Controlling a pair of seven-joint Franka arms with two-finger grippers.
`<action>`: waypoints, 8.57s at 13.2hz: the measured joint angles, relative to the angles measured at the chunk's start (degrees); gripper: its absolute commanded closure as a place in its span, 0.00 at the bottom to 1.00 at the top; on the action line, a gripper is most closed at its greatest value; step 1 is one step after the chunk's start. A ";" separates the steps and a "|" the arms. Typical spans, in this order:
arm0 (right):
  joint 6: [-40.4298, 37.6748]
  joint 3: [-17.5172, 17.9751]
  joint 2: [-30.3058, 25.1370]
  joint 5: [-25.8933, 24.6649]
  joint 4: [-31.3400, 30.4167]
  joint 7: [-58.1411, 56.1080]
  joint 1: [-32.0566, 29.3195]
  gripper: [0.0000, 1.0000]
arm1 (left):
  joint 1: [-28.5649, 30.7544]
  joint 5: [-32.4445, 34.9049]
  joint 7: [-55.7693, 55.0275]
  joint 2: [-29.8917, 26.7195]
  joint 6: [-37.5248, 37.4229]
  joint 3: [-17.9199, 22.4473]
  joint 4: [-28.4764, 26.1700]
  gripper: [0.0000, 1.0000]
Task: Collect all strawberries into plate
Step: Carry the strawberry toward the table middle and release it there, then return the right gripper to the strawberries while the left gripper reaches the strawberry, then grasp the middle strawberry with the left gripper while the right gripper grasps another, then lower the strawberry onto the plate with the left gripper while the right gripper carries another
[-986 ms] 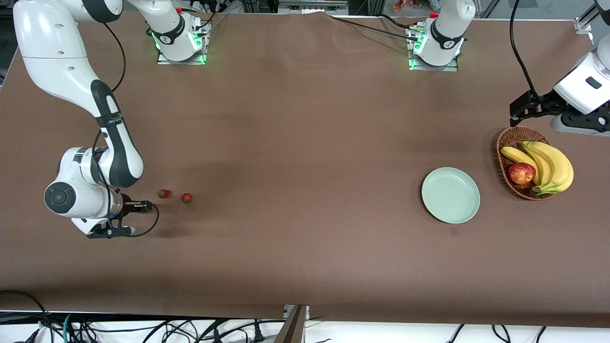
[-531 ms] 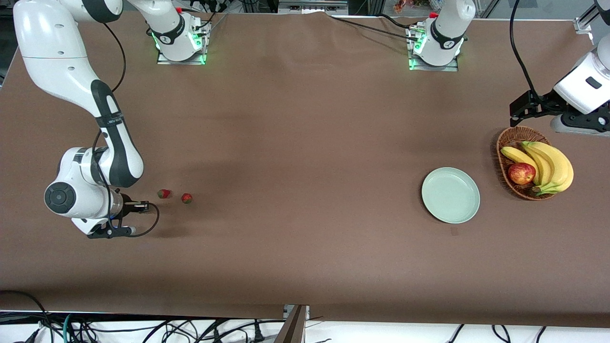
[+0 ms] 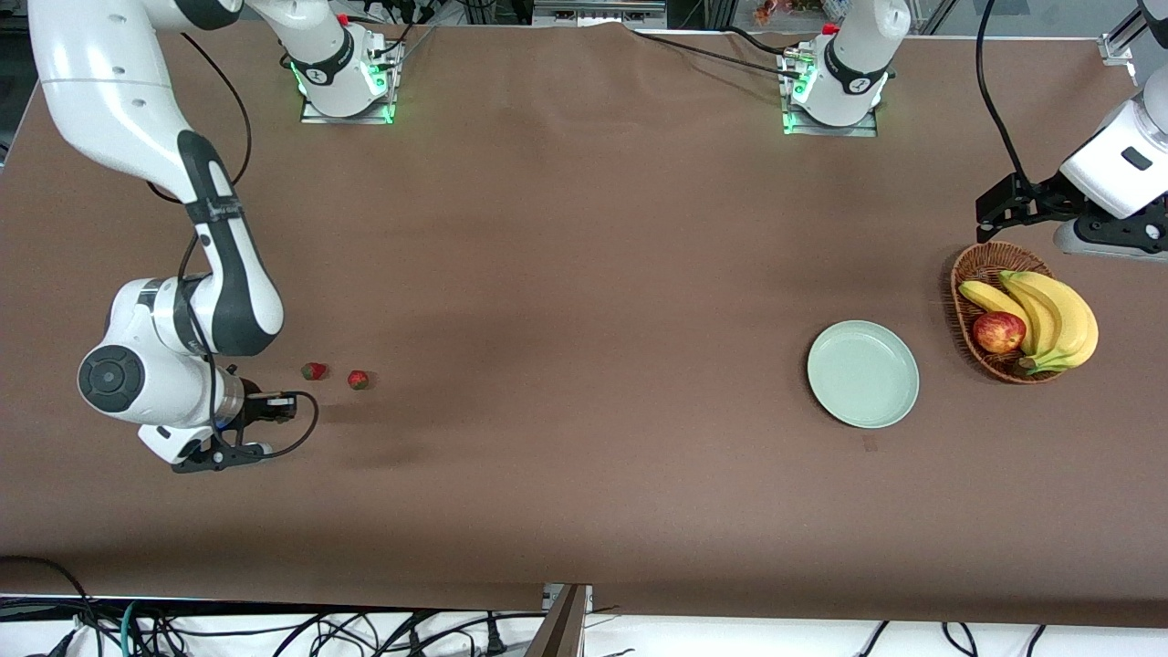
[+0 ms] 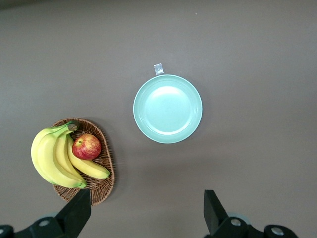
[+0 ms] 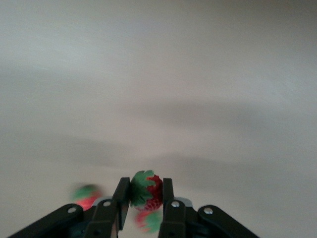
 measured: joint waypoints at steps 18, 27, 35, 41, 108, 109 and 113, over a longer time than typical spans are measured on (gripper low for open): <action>28.31 8.08 13.27 0.06 9.36 69.87 41.67 0.95 | -0.03 0.00 0.00 0.00 0.00 0.03 0.00 0.00; 38.71 8.05 20.63 0.05 12.41 69.81 43.80 0.01 | -0.03 0.00 0.00 0.00 0.00 0.04 0.00 0.00; 22.84 6.87 15.15 0.01 17.02 63.37 38.48 0.00 | -0.04 0.00 0.00 0.00 0.00 0.05 -0.01 0.00; 3.35 6.87 9.80 0.02 16.96 41.08 24.37 0.00 | -0.30 -3.84 -0.03 2.32 -3.54 -1.49 -0.65 0.00; 7.41 13.92 4.82 -1.33 2.13 48.99 20.16 0.95 | 16.22 -3.76 25.19 31.45 38.29 -13.15 -16.85 0.00; 8.18 13.91 6.61 -1.33 5.06 51.79 22.47 0.95 | 16.22 -3.76 25.19 31.43 38.22 -13.17 -16.83 0.00; 17.47 13.09 14.05 -1.33 12.91 58.56 30.85 0.95 | 16.21 -3.76 25.19 30.92 35.07 -13.40 -16.34 0.00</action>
